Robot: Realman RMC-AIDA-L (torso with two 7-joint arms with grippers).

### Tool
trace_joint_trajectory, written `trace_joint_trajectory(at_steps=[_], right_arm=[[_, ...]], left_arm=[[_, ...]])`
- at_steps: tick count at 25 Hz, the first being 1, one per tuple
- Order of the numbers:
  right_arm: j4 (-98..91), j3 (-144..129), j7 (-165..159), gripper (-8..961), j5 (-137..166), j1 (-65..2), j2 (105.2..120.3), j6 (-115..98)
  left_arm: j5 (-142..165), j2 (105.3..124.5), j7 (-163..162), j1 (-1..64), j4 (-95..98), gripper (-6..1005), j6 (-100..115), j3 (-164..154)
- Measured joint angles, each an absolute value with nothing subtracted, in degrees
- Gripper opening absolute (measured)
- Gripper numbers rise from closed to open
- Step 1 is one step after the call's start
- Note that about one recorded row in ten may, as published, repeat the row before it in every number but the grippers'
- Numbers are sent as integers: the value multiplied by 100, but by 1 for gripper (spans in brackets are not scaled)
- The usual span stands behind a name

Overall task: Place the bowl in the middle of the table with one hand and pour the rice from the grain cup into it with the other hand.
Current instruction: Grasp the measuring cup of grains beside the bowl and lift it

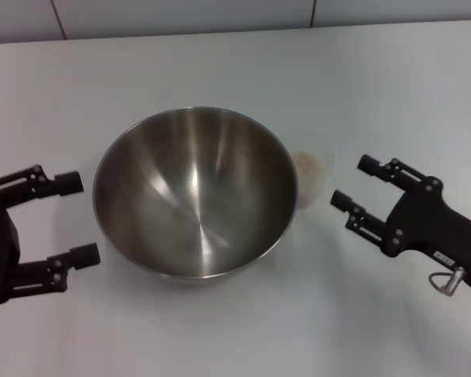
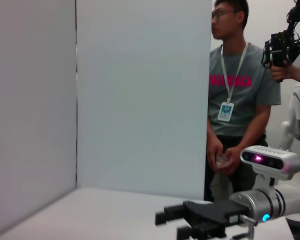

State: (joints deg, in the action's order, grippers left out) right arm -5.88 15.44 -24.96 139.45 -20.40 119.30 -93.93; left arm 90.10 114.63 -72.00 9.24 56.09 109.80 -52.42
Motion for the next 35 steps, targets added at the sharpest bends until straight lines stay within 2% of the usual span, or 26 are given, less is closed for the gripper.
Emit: trace_joint_trajectory(at_steps=[9,15,35], right_arm=[[-487,1736,-2496,652,13718,-1779,11941,-9208],[-334,2241,-2496,652,13713,-1699,11949,-8724],[126,2487,-2496,653,13711,-2271,11941,-7142]], left_arm=[[9501,11554,-7647,1198,5429,812,10908,-5159],[9646,11521,-8050,1478,5043,812,10842,-4697],[10091,11516,-7980,1623,5009,812,10943,-4570]])
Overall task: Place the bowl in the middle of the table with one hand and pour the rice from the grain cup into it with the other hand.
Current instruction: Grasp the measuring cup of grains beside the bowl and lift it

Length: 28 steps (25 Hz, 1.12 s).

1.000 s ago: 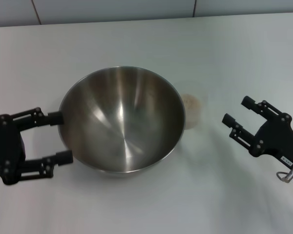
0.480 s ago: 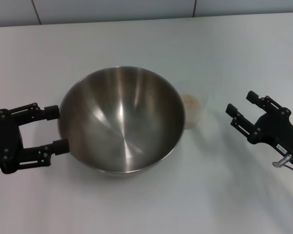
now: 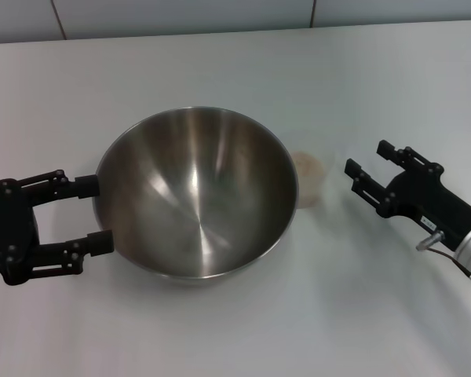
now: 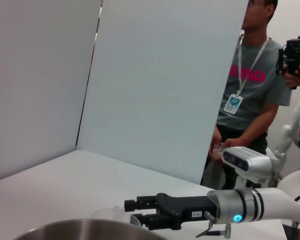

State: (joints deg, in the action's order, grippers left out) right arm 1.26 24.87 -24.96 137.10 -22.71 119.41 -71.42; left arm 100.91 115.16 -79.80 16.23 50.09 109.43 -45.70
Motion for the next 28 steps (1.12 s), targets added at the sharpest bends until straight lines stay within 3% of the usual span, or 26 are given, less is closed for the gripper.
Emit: trace_joint_trajectory(at_steps=[28], right_arm=[[325,2716,-2496,653,13707,-2536,11953,-6682]], left_arm=[[10062,11505,-7953,1635,5071,813,10947,-4473]])
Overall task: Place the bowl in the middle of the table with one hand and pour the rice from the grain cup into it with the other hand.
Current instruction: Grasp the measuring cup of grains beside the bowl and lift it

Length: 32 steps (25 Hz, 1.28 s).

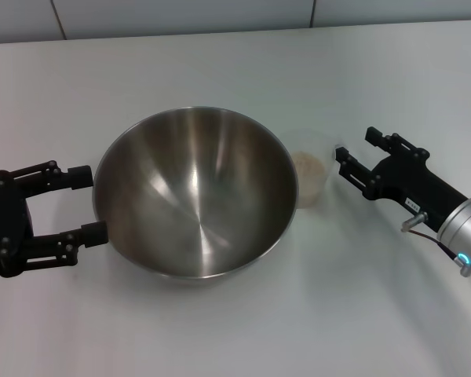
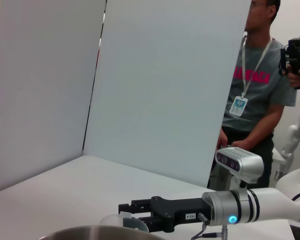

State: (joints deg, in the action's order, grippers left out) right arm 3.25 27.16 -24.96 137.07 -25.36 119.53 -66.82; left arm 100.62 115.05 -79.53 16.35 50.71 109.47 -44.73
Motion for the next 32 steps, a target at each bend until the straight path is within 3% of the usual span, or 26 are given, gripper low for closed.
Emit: trace_joint_trajectory(at_steps=[32], right_arm=[[457,2724,-2250,632,13702,-2697,11944,-6336]], left_arm=[[10053,11538,-7883,1640,5072,813,10929,-4330]])
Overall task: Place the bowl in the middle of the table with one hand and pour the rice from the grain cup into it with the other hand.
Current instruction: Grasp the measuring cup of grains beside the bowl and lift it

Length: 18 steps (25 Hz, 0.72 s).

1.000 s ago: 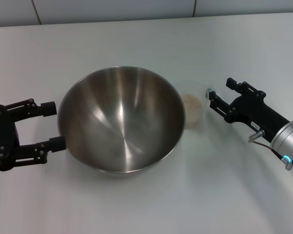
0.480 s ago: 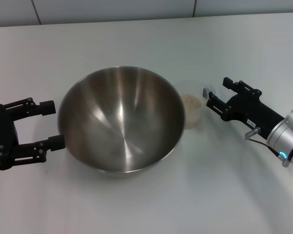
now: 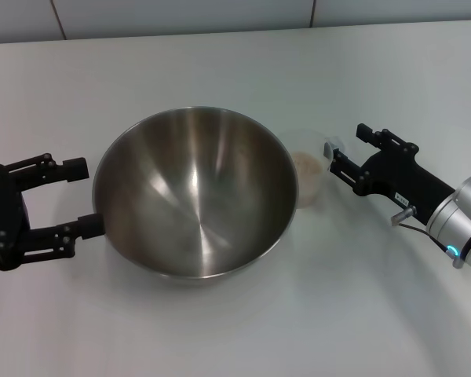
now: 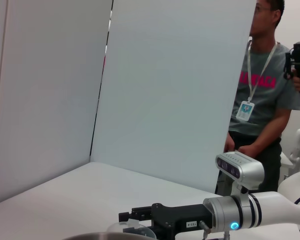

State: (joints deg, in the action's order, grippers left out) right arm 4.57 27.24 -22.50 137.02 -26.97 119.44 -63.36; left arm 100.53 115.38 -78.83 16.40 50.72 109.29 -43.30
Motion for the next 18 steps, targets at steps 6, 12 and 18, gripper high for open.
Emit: trace_joint_trajectory(at_steps=[6,12,18], right_arm=[[457,2725,-2247,608,13702,-2701,11944,-6337],[457,2725,-2220,584,13644,-2702,11950,-6358],[468,2725,-2127,560,13640,-2677,11953,-6383]], left_arm=[[10053,11540,-7875,1649,5070,813,10909,-4332],[10061,11540,-7868,1652,5058,812,10900,-4333],[10063,11540,-7866,1653,5041,812,10895,-4333]])
